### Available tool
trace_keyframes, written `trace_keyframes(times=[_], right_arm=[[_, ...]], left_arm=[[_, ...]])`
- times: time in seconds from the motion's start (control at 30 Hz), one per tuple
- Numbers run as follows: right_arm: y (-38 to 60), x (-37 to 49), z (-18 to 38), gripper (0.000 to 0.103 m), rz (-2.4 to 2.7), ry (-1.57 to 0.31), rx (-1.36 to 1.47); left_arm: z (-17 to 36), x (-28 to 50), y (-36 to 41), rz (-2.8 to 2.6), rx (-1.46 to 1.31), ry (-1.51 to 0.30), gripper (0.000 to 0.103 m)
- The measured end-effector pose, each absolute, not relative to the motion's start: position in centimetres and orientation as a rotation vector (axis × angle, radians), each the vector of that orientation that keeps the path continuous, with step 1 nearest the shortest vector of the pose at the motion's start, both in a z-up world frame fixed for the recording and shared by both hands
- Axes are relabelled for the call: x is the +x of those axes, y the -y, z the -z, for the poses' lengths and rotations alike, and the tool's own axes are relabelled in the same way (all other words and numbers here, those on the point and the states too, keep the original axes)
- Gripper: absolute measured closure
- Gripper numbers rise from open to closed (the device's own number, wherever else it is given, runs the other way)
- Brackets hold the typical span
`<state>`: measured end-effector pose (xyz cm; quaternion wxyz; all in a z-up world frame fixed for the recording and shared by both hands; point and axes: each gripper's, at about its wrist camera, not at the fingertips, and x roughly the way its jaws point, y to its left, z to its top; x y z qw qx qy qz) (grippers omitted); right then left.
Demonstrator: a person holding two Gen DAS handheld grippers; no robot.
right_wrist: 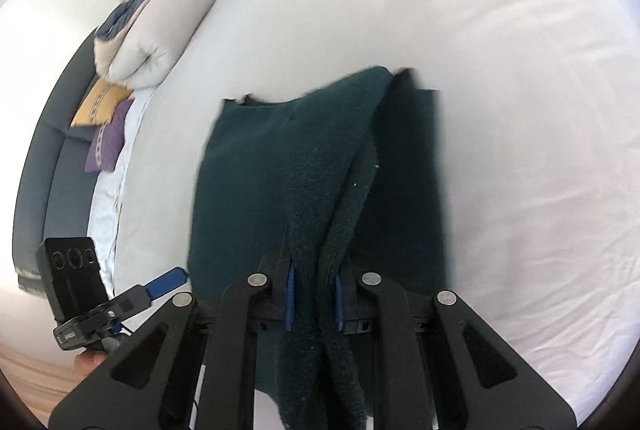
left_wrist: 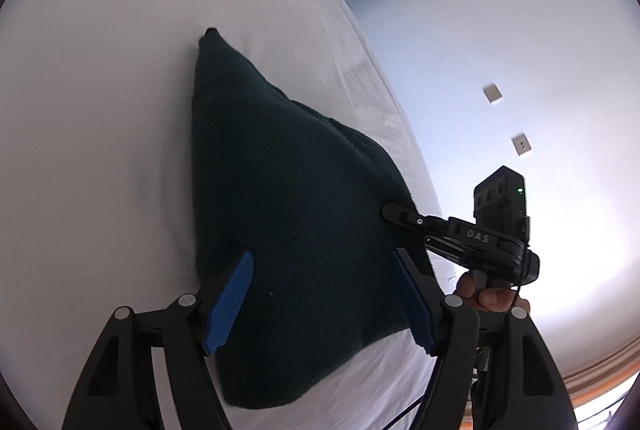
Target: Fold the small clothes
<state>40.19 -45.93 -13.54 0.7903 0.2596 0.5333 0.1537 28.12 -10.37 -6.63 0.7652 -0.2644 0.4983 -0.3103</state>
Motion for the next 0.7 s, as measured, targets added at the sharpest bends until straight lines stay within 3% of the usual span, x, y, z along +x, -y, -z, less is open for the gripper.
trace_keyframes(times=[0.2, 0.3, 0.4, 0.53, 0.7], right_arm=[[50.7, 39.2, 18.4, 0.088, -0.321, -1.138, 0.738], [51.4, 39.1, 18.7, 0.075, -0.323, -1.133, 0.820], [53.0, 37.6, 16.8, 0.051, -0.250, -1.074, 0.815], [54.7, 34.7, 12.4, 0.051, -0.253, -0.956, 0.748], [50.8, 34.1, 11.3, 0.054, -0.317, -1.058, 0.557]], left_arm=[[7.5, 28.0, 13.1, 0.683, -0.493, -1.096, 0.031], [7.8, 27.9, 13.7, 0.674, -0.466, -1.103, 0.031], [7.4, 27.6, 13.6, 0.668, -0.450, -1.090, 0.031], [7.5, 27.5, 13.6, 0.664, -0.455, -1.088, 0.030], [8.0, 27.7, 14.3, 0.658, -0.448, -1.105, 0.030]])
